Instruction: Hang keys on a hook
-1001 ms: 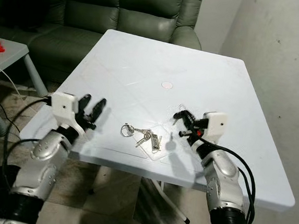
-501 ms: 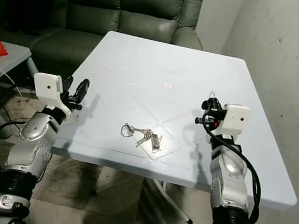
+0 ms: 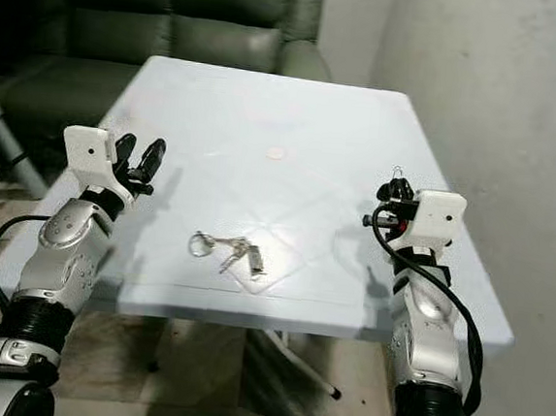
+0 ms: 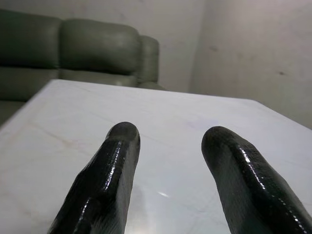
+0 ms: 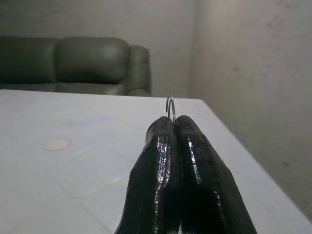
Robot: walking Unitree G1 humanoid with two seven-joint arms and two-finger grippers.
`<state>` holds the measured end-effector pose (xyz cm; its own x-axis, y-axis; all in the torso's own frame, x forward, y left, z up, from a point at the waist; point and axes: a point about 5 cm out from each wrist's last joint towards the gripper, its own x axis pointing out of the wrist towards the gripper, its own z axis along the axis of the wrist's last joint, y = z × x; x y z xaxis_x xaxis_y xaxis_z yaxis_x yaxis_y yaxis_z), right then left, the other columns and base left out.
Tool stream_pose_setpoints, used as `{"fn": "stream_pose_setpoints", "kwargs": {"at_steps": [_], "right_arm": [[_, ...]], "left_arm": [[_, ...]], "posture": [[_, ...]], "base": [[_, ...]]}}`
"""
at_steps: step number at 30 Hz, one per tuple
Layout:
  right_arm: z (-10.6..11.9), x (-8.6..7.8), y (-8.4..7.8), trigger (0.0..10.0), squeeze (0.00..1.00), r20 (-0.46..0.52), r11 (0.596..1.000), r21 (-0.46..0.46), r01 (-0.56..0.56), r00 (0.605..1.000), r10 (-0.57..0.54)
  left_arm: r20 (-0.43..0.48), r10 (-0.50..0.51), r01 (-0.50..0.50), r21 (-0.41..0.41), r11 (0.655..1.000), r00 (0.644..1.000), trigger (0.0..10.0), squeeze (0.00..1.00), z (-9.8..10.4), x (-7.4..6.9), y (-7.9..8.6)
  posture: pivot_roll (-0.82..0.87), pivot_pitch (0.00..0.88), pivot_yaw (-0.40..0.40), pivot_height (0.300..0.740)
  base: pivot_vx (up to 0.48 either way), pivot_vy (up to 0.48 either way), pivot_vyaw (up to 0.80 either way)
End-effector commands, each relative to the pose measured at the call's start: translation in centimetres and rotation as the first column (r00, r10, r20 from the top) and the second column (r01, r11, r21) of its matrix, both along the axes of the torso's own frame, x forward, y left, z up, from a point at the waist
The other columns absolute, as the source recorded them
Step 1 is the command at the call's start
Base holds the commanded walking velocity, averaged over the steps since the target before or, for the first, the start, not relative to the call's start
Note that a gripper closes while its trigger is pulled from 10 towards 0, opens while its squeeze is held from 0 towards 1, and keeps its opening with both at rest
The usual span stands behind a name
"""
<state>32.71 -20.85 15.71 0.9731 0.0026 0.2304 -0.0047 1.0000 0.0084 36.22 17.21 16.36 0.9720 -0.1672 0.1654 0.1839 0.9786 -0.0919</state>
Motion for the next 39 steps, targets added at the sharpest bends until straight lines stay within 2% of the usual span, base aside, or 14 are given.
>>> {"fn": "stream_pose_setpoints", "kwargs": {"at_steps": [1, 21, 27, 39], "right_arm": [[0.66, -0.08, -0.01, 10.0, 0.0, 0.022, 1.0, -0.006, 0.0, 1.0, 0.0], [0.46, -0.23, -0.03, 10.0, 0.0, 0.004, 1.0, -0.013, -0.006, 1.0, 0.006], [0.47, -0.26, -0.01, 10.0, 0.0, 0.0, 1.0, -0.021, -0.006, 1.0, 0.006], [0.45, -0.33, -0.05, 10.0, 0.0, -0.011, 1.0, -0.021, -0.003, 1.0, 0.002]], "left_arm": [[0.018, -0.003, 0.003, -0.004, 1.0, 1.0, 10.0, 0.0, 0.56, 0.26, 0.13], [0.016, 0.021, -0.021, 0.0, 1.0, 1.0, 10.0, 0.0, 0.36, 0.39, 0.52], [0.008, 0.034, -0.034, -0.022, 0.999, 0.999, 10.0, 0.0, 0.29, 0.44, 0.57], [-0.014, 0.038, -0.038, -0.006, 0.999, 0.999, 10.0, 0.0, 0.06, 0.46, 0.59]], "posture": [[-0.13, 0.0, -0.001, 0.74], [-0.12, 0.0, -0.011, 0.74], [-0.12, 0.0, -0.012, 0.74], [-0.12, 0.0, -0.017, 0.74]], "base": [[0.0, 0.0, -0.76], [0.0, 0.417, -0.76], [0.0, 0.0, -0.76], [0.0, 0.0, -0.71]]}}
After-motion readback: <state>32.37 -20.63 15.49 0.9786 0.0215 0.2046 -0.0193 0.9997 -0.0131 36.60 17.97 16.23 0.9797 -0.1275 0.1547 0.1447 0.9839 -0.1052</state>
